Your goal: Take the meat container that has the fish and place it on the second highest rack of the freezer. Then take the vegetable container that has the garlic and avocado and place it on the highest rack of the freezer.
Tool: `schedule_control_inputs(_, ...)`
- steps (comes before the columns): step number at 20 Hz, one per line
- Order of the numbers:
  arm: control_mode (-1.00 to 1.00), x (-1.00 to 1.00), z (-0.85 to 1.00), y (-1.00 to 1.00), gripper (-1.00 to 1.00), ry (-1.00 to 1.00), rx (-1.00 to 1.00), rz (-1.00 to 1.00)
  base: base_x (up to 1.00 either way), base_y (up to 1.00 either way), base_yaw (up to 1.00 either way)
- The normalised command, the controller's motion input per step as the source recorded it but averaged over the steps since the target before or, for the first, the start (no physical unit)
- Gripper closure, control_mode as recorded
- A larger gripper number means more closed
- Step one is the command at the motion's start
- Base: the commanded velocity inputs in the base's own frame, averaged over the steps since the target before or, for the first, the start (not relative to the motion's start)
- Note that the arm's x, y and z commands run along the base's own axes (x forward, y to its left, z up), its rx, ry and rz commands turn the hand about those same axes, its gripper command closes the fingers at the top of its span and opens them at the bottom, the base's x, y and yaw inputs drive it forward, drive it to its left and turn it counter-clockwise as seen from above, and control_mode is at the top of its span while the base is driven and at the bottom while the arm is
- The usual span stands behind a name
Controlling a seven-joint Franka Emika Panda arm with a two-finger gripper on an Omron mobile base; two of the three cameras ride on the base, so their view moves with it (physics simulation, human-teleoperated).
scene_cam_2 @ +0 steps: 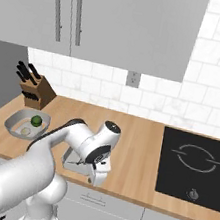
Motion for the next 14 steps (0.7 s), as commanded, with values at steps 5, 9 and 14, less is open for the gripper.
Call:
schedule_control_inputs(5,-1.0,0.26,-0.31,0.0,-1.0,0.0,0.0,-0.02,0.0,0.0,0.0)
schedule_control_inputs(9,-1.0,0.17,-0.27,0.0,-1.0,0.0,0.0,-0.01,0.0,0.0,0.0)
schedule_control_inputs(14,-1.0,0.12,-0.26,0.0,-1.0,0.0,0.0,0.0,0.0,0.0,0.0)
